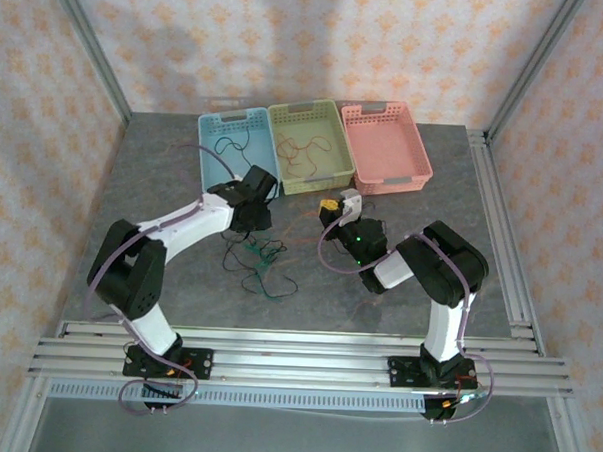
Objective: Untangle the cables
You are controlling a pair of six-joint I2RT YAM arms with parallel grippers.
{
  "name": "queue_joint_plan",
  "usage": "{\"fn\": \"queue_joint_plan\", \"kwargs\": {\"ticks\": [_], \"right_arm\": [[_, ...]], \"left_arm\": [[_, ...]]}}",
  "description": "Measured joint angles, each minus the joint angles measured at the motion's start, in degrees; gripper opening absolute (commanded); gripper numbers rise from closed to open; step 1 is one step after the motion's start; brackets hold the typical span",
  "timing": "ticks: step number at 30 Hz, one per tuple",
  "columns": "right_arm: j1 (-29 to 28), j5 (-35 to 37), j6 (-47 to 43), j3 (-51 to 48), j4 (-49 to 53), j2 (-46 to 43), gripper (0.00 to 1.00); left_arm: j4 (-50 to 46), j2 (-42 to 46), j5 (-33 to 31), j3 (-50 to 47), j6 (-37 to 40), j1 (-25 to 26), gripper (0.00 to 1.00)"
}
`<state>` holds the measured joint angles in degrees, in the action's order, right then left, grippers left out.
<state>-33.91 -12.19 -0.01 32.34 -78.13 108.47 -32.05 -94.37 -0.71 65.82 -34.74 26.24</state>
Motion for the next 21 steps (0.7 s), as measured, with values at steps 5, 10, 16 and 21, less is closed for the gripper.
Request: {"fn": "queue_joint_plan", "kwargs": {"ticks": [5, 10, 16, 21], "right_arm": [[0.0, 0.0, 0.0, 0.0, 0.0, 0.0, 0.0], [0.0, 0.0, -0.02, 0.0, 0.0, 0.0, 0.0], [0.0, 0.0, -0.02, 0.0, 0.0, 0.0, 0.0], [0.0, 0.0, 0.0, 0.0, 0.0, 0.0, 0.0]], "left_arm": [[1.25, 5.86, 1.9, -2.89, -0.42, 0.48, 0.7], [1.25, 5.9, 1.86, -3.65, -1.36, 4.61, 0.71], [-0.13, -0.42, -0.17, -1.55, -2.05, 6.64, 0.68], [-0.87, -4.46, -1.64, 0.92, -2.93, 6.62, 0.54]]}}
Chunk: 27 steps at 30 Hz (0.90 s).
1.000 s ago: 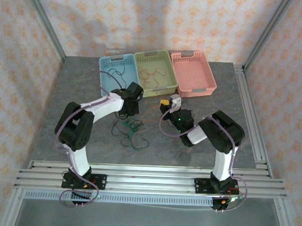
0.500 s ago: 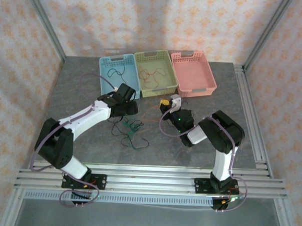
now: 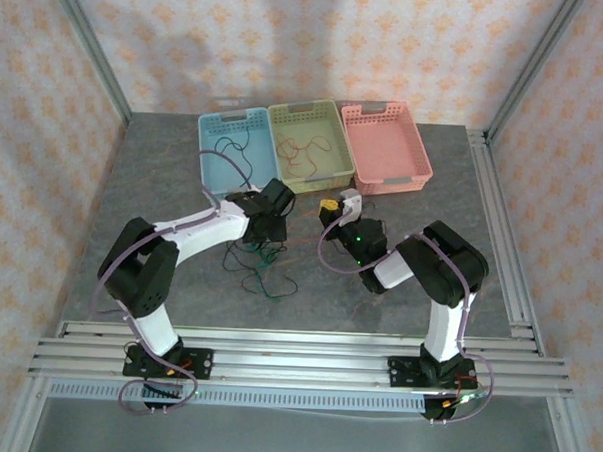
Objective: Untangle the cables
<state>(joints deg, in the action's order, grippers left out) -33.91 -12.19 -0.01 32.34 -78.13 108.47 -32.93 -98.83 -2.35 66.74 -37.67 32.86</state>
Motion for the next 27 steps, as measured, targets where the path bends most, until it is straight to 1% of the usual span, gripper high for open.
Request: {"fn": "queue_joint_plan", "kwargs": {"ticks": [4, 8, 12, 14, 17, 20, 22, 23, 27], "right_arm": [[0.0, -0.02, 0.0, 0.0, 0.0, 0.0, 0.0], [0.0, -0.02, 0.0, 0.0, 0.0, 0.0, 0.0], [0.0, -0.02, 0.0, 0.0, 0.0, 0.0, 0.0], [0.0, -0.02, 0.0, 0.0, 0.0, 0.0, 0.0], [0.0, -0.02, 0.0, 0.0, 0.0, 0.0, 0.0], [0.0, -0.04, 0.0, 0.0, 0.0, 0.0, 0.0], [0.0, -0.04, 0.0, 0.0, 0.0, 0.0, 0.0], [0.0, -0.04, 0.0, 0.0, 0.0, 0.0, 0.0], [0.0, -0.04, 0.0, 0.0, 0.0, 0.0, 0.0]], "left_arm": [[-0.5, -2.43, -0.28, 1.88, -0.26, 0.02, 0.47], [-0.7, -2.82, -0.26, 2.23, -0.22, 0.02, 0.38], [-0.74, -2.82, -0.24, 2.25, -0.15, 0.02, 0.26], [-0.74, -2.82, -0.24, 2.32, -0.02, 0.02, 0.24], [-0.76, -2.82, -0.26, 2.32, -0.02, 0.04, 0.25], [-0.94, -2.82, -0.42, 2.32, -0.04, 0.04, 0.41], [-1.2, -2.82, -0.74, 2.32, 0.07, 0.07, 0.46], [-1.29, -2.82, -0.79, 2.32, 0.13, 0.07, 0.47], [-2.19, -2.84, -0.96, 2.56, 0.17, 0.33, 0.47]]}}
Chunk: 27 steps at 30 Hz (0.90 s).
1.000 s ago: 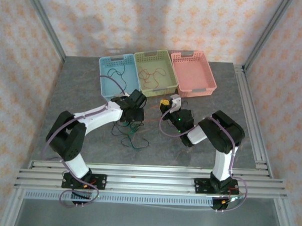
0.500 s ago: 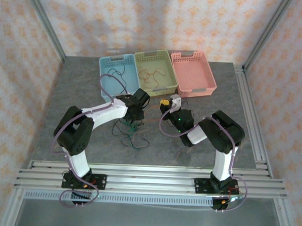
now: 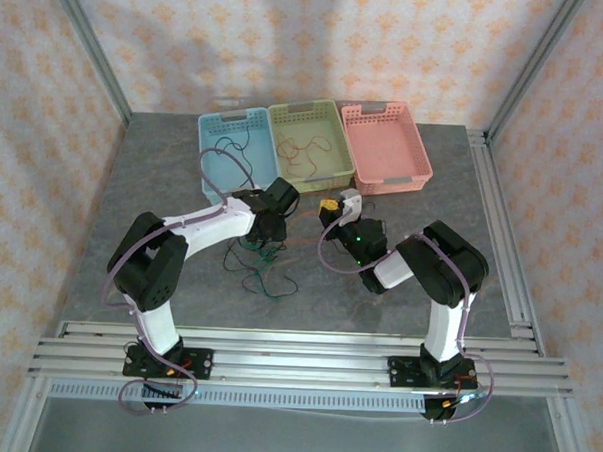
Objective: Untangle the cables
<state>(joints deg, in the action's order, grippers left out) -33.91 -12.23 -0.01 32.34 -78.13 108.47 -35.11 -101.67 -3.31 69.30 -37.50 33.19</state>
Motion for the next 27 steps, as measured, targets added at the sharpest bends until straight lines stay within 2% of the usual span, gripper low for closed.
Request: {"fn": "queue_joint_plan", "kwargs": {"ticks": [13, 19, 23, 27], "right_arm": [[0.0, 0.0, 0.0, 0.0, 0.0, 0.0, 0.0], [0.0, 0.0, 0.0, 0.0, 0.0, 0.0, 0.0], [0.0, 0.04, 0.0, 0.0, 0.0, 0.0, 0.0], [0.0, 0.26, -0.02, 0.0, 0.0, 0.0, 0.0]], "left_arm": [[-1.49, -3.65, 1.77, 3.26, 1.44, 0.48, 0.19], [-1.49, -3.63, 1.99, 3.26, 1.38, 0.48, 0.0], [-0.22, -2.23, 1.73, 1.46, 1.46, 0.44, 0.0], [1.46, 2.8, 1.14, -2.91, 1.25, -1.27, 0.0]]}}
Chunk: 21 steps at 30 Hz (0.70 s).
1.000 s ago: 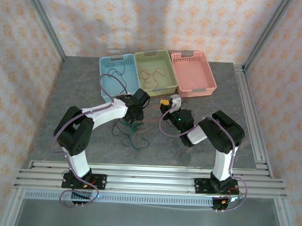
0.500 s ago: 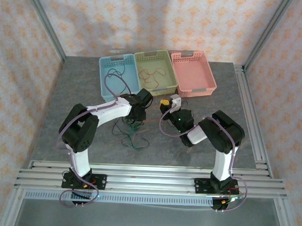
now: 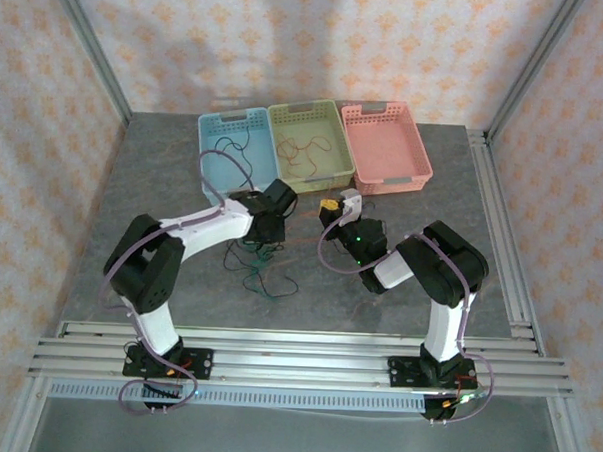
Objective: Untangle the cables
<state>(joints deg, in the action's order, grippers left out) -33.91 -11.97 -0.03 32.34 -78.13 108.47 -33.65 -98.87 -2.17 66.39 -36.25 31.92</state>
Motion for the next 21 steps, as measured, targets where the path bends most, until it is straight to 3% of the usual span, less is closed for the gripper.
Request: {"fn": "queue_joint_plan", "kwargs": {"ticks": [9, 14, 21], "right_arm": [[0.0, 3.56, -0.09, -1.33, 0.0, -1.44, 0.0], [0.22, 8.9, -0.26, -3.08, 0.02, -3.69, 0.0], [4.7, 23.96, 3.23, -7.85, -0.79, -7.72, 0.0]], "left_arm": [[13.11, 10.95, 1.92, -12.48, -3.74, -12.79, 0.0], [16.09, 11.34, 1.36, -14.08, -4.7, -13.22, 0.0], [17.03, 13.29, -0.31, -16.33, -5.79, -13.64, 0.0]]}}
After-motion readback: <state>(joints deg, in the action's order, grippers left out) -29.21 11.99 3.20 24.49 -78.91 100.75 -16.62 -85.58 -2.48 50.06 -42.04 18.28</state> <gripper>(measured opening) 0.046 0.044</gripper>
